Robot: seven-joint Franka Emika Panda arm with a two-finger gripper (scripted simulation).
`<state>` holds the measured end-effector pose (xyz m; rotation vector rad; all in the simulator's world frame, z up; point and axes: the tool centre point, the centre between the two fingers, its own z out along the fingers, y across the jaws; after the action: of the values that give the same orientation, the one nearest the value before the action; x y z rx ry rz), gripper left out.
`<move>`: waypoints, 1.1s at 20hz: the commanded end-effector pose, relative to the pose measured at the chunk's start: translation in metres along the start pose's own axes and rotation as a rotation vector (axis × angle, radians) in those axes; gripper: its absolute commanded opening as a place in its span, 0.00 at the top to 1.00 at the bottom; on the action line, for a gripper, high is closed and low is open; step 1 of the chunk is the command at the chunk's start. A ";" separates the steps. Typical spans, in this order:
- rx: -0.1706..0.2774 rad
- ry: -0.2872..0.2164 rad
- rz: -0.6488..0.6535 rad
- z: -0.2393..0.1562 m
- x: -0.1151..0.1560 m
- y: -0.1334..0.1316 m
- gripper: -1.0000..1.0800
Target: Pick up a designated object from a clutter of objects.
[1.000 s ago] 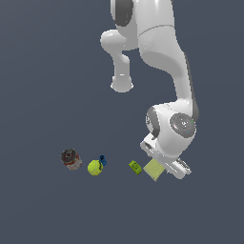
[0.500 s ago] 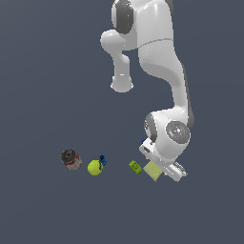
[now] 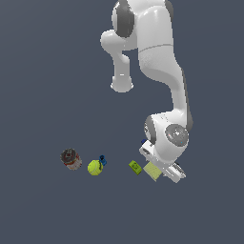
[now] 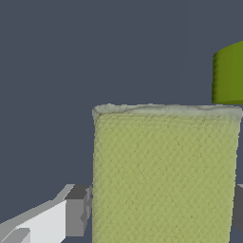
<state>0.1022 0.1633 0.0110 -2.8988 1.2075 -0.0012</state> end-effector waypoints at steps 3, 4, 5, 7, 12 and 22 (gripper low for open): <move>-0.002 0.000 0.001 0.001 0.001 0.001 1.00; -0.002 0.000 0.001 0.001 0.001 0.001 1.00; -0.002 0.000 0.001 0.001 0.001 0.001 1.00; 0.000 0.000 0.000 0.000 0.000 0.000 1.00; 0.000 0.000 0.000 -0.004 0.001 0.004 1.00; 0.000 0.000 0.000 -0.038 0.013 0.037 1.00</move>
<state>0.0871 0.1346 0.0403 -2.9003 1.2074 0.0023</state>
